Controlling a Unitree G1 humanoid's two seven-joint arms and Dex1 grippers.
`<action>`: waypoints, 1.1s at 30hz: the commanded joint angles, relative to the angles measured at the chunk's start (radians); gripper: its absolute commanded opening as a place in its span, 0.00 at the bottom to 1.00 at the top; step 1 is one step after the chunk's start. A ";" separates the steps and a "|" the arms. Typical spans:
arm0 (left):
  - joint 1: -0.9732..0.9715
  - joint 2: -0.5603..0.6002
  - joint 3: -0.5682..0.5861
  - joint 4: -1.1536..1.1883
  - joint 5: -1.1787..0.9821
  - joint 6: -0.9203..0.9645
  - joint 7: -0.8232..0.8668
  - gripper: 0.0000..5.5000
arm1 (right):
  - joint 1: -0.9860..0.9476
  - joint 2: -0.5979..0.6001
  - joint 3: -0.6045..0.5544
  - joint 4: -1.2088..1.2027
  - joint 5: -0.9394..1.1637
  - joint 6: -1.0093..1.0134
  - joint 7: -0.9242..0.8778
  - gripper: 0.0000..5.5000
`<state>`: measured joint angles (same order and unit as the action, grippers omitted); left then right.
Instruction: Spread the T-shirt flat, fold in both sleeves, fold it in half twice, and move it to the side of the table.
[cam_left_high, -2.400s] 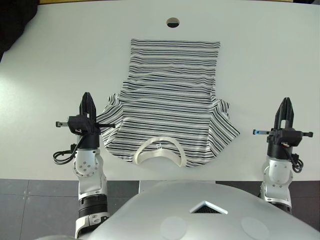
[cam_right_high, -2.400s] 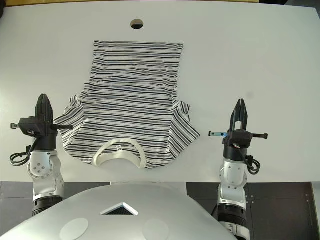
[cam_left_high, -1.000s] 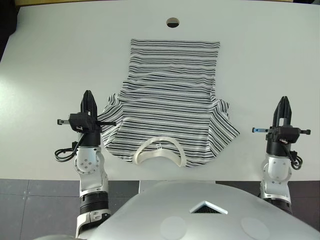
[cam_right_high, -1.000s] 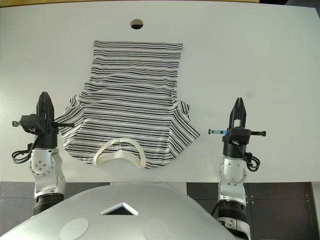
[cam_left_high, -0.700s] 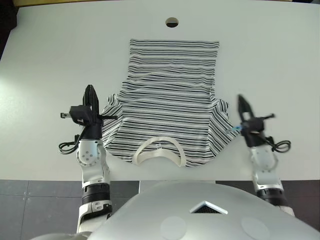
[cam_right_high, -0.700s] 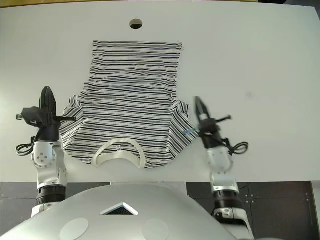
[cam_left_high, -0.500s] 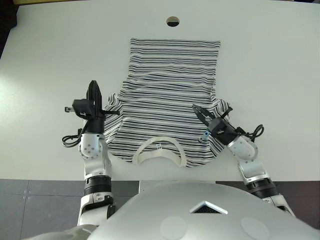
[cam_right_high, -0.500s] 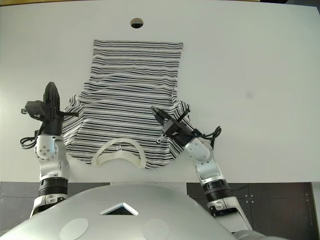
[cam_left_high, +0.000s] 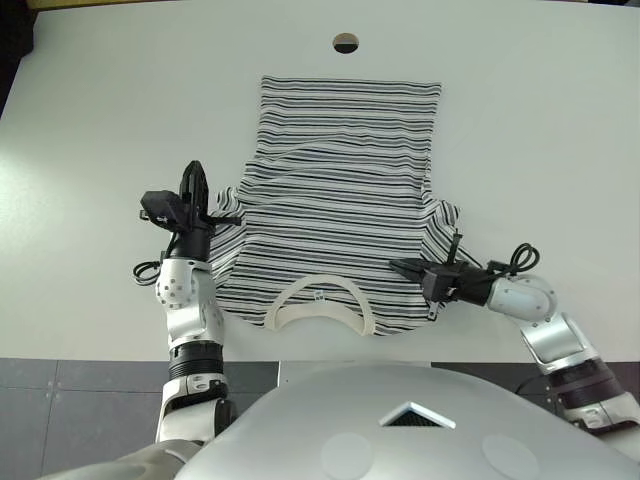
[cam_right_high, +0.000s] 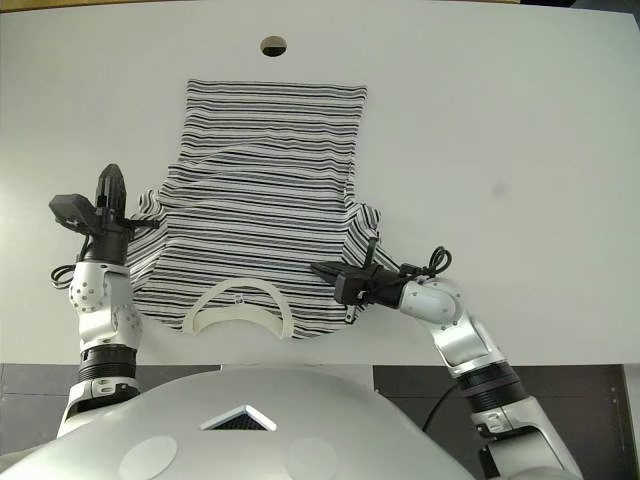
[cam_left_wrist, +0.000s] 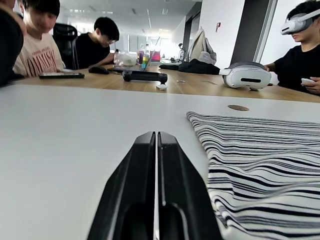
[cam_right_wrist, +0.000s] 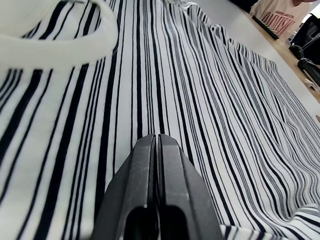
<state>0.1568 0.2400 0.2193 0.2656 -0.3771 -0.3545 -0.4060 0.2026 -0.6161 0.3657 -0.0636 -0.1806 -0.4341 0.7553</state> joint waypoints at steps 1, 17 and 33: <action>0.077 0.208 0.030 -0.151 -0.018 0.250 -0.103 0.02 | 0.028 -0.070 -0.015 0.027 -0.076 0.032 -0.009 0.02; 0.299 0.423 0.015 -0.306 0.029 0.455 -0.411 0.32 | 0.069 -0.115 -0.079 -0.018 -0.024 0.043 -0.046 0.02; 0.357 0.464 -0.043 -0.228 0.090 0.475 -0.498 0.35 | 0.047 -0.094 -0.104 -0.056 -0.010 0.020 -0.073 0.02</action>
<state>0.4728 0.6918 0.2107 -0.0006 -0.3290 0.0827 -0.8871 0.2633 -0.7102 0.2843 -0.1099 -0.1903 -0.4122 0.6981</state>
